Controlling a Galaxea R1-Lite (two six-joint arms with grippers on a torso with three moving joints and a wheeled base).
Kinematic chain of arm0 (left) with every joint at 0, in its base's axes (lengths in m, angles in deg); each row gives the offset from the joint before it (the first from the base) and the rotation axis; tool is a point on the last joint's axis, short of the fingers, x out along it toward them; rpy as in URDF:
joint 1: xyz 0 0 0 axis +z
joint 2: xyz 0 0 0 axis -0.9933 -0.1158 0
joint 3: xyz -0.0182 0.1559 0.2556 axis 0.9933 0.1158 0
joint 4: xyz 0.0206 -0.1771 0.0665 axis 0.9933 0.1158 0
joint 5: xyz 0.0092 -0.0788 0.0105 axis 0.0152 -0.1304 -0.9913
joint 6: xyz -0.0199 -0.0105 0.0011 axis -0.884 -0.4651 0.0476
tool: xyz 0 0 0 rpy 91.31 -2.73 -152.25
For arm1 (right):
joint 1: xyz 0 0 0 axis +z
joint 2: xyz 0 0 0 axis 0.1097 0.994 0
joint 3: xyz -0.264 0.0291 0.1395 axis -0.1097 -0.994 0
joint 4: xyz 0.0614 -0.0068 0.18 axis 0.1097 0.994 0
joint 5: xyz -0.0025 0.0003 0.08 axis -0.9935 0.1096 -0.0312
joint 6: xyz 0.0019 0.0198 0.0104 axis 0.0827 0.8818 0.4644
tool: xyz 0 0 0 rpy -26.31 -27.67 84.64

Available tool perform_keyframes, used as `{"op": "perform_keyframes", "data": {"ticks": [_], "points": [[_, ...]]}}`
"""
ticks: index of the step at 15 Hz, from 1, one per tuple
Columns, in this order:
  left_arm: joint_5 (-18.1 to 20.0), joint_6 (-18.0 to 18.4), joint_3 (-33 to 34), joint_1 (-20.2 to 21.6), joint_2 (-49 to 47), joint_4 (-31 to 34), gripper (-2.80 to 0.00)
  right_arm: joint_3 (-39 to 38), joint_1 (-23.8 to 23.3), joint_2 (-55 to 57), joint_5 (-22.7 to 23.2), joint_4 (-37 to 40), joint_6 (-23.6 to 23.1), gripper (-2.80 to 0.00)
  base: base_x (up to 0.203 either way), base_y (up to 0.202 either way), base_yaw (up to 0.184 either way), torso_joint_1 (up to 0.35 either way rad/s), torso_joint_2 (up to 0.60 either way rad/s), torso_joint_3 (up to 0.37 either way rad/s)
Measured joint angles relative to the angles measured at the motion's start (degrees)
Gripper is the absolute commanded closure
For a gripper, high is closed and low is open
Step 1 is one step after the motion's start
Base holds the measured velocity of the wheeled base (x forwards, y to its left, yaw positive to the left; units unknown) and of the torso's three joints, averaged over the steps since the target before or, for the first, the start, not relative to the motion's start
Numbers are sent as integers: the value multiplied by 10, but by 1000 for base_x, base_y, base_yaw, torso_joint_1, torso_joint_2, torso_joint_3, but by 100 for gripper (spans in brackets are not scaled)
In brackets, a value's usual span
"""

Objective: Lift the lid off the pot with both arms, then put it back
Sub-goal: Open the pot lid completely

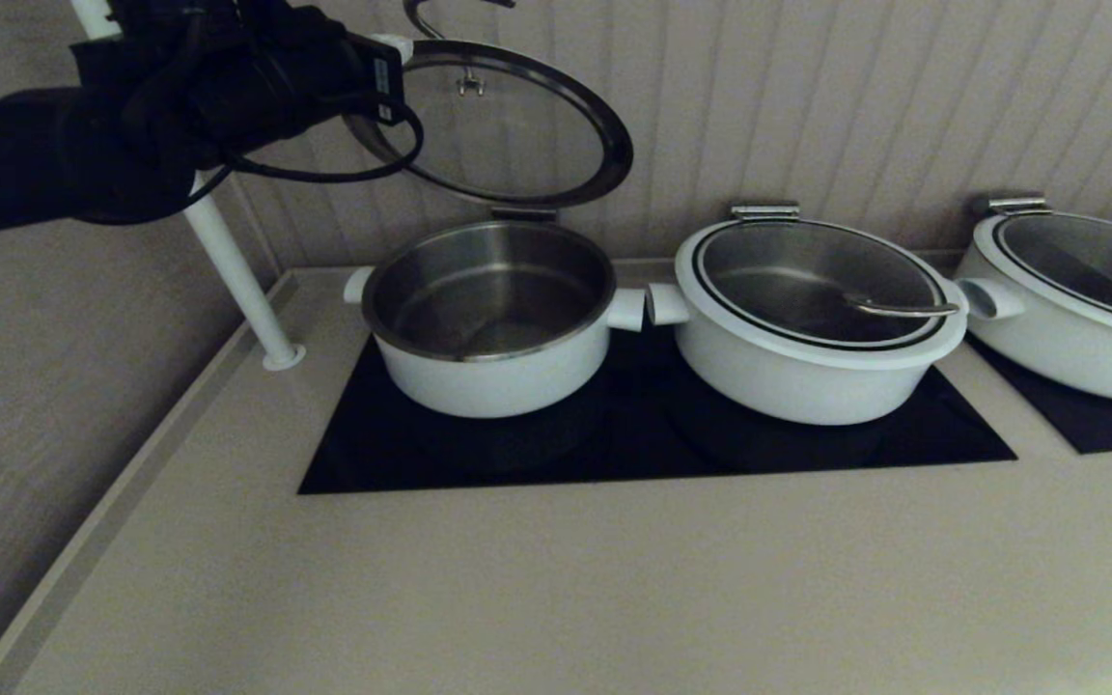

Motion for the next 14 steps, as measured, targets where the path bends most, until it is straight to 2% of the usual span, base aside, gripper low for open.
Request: {"op": "perform_keyframes", "data": {"ticks": [5,10,14], "points": [[0,0,-51,1,-27,1,0,0,0,0,0,0,0,0,0,0,0,0,0,0],[2,0,-56,10,-19,3,0,0,0,0,0,0,0,0,0,0,0,0,0,0],[2,0,-56,21,0,34,0,0,0,0,0,0,0,0,0,0,0,0,0,0]]}}
